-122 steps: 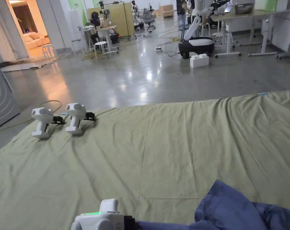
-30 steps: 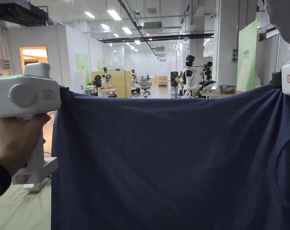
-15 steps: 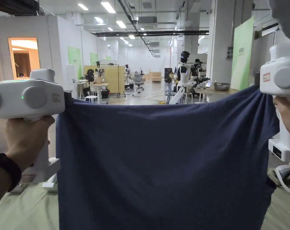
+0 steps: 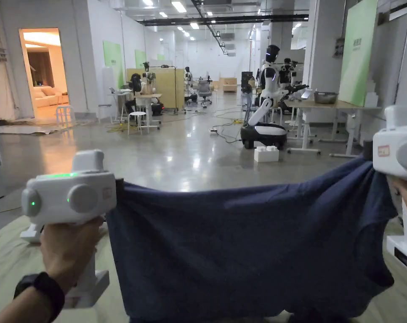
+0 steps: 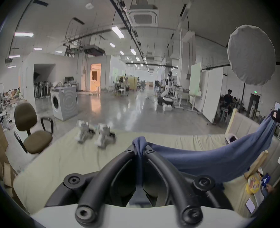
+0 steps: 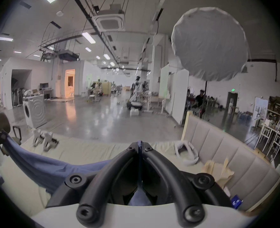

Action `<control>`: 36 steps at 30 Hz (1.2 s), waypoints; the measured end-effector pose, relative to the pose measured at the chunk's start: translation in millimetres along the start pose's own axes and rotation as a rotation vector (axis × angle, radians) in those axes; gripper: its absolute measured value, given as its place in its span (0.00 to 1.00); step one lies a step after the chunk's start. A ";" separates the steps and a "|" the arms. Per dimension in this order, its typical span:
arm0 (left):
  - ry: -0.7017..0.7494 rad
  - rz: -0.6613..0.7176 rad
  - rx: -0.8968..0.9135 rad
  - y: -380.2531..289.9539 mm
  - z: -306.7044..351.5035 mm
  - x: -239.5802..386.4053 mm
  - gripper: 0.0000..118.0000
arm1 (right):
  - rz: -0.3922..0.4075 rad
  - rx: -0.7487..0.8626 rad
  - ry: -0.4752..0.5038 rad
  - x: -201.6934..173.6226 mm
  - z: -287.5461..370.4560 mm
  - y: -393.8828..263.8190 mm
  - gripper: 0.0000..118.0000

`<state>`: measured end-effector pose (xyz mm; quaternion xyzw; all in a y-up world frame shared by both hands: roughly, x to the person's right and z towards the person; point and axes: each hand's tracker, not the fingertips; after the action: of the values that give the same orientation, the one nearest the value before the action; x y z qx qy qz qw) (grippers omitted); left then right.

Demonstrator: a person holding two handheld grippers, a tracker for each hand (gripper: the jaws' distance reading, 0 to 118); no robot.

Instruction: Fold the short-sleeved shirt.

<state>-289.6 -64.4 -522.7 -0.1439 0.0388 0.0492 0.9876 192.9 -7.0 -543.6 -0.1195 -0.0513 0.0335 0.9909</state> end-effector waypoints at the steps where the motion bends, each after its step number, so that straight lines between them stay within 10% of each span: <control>1: -0.008 0.007 -0.021 -23.0 2.8 -1.9 0.07 | -0.033 -0.012 0.021 1.9 4.3 -23.9 0.04; 9: -0.081 0.022 -0.067 -177.0 55.9 -29.8 0.07 | -0.204 -0.207 0.193 29.4 78.0 -206.3 0.04; 15: -0.103 0.055 -0.138 -268.3 155.7 -45.6 0.07 | -0.179 -0.248 0.163 52.3 170.1 -321.5 0.04; 33: -0.038 0.107 -0.303 -373.4 244.9 -79.6 0.07 | -0.227 -0.440 0.083 77.7 251.1 -415.0 0.04; 35: -0.039 0.119 -0.309 -377.8 242.2 -78.8 0.33 | -0.237 -0.439 0.084 76.3 250.1 -419.0 0.04; 36: -0.039 0.130 -0.306 -378.9 242.7 -79.0 0.78 | -0.239 -0.437 0.086 75.4 249.7 -420.7 0.11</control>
<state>-311.8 -362.7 -177.3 -0.2888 0.0209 0.1211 0.9495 263.1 -350.6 -194.2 -0.3255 -0.0291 -0.1008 0.9397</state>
